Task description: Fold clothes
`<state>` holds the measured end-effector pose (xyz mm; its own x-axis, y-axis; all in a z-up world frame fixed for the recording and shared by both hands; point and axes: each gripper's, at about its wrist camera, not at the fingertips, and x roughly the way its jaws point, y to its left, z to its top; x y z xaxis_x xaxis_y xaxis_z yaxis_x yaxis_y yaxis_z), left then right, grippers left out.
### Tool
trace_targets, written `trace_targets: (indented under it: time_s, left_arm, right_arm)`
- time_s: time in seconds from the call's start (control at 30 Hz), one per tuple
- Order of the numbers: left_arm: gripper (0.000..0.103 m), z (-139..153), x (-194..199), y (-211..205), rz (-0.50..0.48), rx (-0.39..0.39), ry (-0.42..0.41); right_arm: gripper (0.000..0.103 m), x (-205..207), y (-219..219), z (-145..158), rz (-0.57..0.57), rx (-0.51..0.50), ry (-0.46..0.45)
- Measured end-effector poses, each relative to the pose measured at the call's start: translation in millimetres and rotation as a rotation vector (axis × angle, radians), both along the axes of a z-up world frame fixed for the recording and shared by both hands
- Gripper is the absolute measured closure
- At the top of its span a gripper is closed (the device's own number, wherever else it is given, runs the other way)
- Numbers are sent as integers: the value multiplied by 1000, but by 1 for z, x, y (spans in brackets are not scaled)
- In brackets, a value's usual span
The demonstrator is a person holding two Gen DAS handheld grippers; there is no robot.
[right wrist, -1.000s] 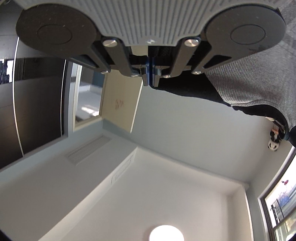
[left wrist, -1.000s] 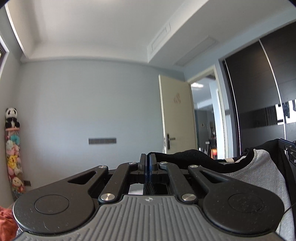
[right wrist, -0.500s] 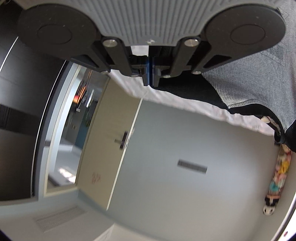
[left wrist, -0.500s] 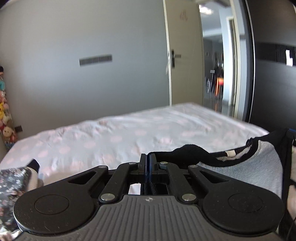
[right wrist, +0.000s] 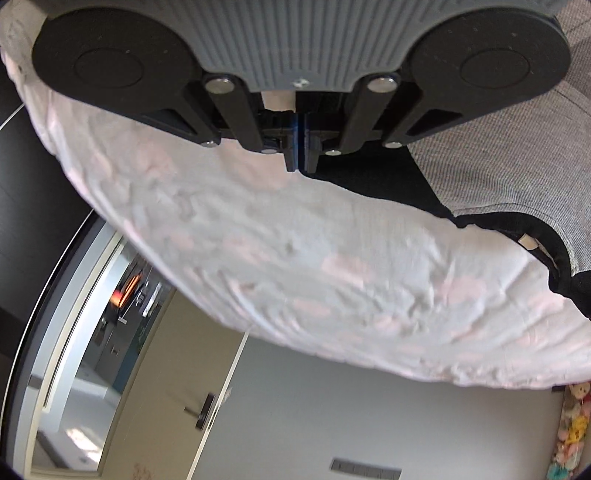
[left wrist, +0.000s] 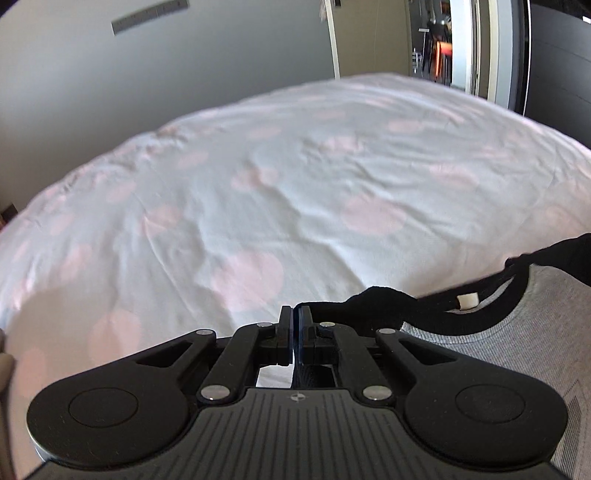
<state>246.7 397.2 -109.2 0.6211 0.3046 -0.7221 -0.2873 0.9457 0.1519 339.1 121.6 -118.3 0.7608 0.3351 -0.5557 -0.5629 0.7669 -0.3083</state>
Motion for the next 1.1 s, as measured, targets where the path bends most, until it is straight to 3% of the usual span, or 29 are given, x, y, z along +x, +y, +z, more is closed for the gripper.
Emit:
trace_targets:
  time_s: [0.27,0.33,0.43,0.53,0.57,0.83,0.97,1.1]
  left_arm:
    - [99,-28,14,5,6,-55,59]
    - [88,-22,11,6,10,-71,63]
    - [75,-2,-5,8,25,-83,27]
    - [57,23,-31,4,37,-85,-13]
    - [57,32,-41,2,41,-86,-23]
    - [57,65,-132,-34,56,-98,-17]
    - [57,70,-185,-58,84,-113,2]
    - [57,65,-228,-81,131,-176,30]
  right_arm:
    - [97,16,-1,-24,16,-36,107]
    - [92,18,-2,-22,21,-37,124]
    - [73,18,-12,-8,2,1,141]
    - [71,10,-35,17,-20,67,151]
    - [71,6,-43,23,-33,76,156]
    - [71,-76,-115,51,-61,137,227]
    - [71,-128,-150,56,-55,165,277]
    - [71,-185,-174,51,-40,177,328]
